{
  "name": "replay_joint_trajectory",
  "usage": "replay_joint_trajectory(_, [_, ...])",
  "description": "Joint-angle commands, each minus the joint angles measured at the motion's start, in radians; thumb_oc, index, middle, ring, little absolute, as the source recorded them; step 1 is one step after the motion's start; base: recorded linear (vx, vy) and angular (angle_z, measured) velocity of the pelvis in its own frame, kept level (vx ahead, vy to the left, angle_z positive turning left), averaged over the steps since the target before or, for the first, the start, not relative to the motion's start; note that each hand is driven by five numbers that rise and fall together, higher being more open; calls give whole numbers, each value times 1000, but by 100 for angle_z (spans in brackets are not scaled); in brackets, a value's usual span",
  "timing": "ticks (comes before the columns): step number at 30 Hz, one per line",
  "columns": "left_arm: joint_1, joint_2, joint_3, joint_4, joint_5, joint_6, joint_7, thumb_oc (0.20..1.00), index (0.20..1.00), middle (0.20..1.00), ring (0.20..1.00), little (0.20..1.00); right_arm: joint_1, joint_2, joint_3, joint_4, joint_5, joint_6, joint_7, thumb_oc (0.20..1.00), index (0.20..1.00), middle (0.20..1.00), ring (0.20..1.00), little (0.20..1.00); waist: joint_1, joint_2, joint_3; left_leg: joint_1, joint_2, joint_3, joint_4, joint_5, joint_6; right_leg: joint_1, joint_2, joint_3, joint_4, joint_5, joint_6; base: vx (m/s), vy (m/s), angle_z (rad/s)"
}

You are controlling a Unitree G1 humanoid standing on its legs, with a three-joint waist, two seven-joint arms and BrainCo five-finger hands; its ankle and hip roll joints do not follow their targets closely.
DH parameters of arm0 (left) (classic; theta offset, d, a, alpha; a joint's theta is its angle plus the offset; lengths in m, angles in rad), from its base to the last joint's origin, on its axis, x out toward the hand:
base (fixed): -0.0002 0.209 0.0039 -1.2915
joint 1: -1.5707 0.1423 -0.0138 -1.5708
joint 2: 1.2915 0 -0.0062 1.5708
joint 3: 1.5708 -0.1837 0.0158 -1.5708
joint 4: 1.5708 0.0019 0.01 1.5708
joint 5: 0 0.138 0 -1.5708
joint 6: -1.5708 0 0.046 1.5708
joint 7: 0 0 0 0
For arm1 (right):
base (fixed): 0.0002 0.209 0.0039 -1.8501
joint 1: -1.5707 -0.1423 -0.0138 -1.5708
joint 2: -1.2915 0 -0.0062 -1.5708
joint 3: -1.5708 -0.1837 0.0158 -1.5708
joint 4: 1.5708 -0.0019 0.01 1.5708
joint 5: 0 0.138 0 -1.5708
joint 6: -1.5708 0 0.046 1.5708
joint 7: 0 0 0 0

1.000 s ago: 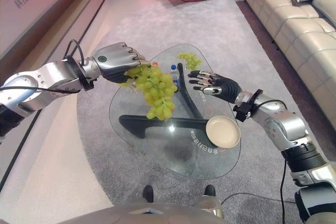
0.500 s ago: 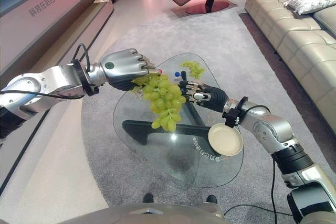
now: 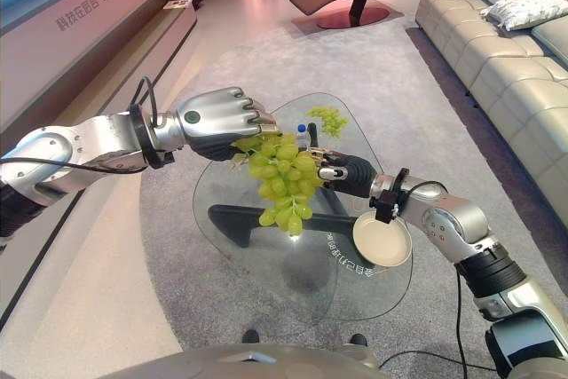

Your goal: Pick up fruits into the plate

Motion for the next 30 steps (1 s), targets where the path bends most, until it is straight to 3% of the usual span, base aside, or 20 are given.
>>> replay_joint_trajectory(1, [-102, -5, 78, 22, -70, 49, 67, 200, 200, 200, 200, 200, -37, -11, 24, -79, 34, -29, 66, 1000, 1000, 1000, 1000, 1000, 17, -35, -26, 68, -39, 77, 7, -132, 20, 53, -10, -24, 5, -82, 23, 0, 0, 0])
replay_joint_trajectory(20, [-104, -21, 85, 51, -95, 93, 24, 200, 200, 200, 200, 200, -64, 22, 95, -165, 46, -36, 134, 1000, 1000, 1000, 1000, 1000, 19, -30, -21, 74, -39, 76, 7, -132, 23, 60, -7, -15, 5, -87, 21, 0, 0, 0])
replay_joint_trajectory(30, [-99, -32, 79, 78, -72, 84, 21, 200, 200, 200, 200, 200, -60, 68, 137, -186, 112, 5, 180, 1000, 1000, 1000, 1000, 1000, 21, -28, -18, 79, -41, 71, 7, -135, 26, 64, -4, -6, 5, -91, 19, 3, -1, 0])
